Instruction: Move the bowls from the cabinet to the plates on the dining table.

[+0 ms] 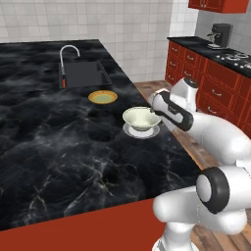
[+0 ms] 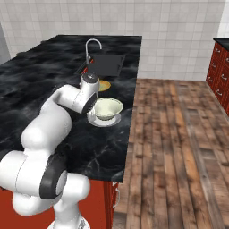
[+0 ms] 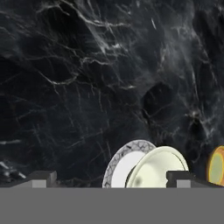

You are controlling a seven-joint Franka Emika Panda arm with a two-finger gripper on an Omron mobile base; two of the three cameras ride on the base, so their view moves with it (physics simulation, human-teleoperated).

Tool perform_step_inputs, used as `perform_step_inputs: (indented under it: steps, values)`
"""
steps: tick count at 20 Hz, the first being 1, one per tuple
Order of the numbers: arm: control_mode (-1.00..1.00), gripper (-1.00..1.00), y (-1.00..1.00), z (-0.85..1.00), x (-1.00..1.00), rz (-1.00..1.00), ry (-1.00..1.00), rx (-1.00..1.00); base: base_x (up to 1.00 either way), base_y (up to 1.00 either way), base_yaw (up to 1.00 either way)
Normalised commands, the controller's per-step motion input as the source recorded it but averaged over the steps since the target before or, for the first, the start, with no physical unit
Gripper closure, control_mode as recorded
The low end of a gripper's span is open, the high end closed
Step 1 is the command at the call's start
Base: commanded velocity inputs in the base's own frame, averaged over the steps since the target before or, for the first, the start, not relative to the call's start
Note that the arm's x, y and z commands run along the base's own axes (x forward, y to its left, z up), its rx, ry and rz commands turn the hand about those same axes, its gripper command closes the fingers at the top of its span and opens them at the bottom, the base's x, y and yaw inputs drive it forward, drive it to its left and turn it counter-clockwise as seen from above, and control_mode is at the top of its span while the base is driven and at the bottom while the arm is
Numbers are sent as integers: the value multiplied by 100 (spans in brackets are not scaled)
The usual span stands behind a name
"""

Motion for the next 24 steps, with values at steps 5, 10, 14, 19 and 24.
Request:
perform_step_inputs:
  steps: [5,10,14,19,24]
  values:
    - [-100,-100,2,44,-37,0,-7,0,0,0,0]
    - [-100,-100,0,49,-39,0,-10,0,0,0,0]
    - [-100,-100,0,51,-37,0,-10,0,0,0,0]
    - [-100,-100,0,47,-41,0,-12,0,0,0,0]
    - [-100,-100,0,42,-42,0,-12,0,0,0,0]
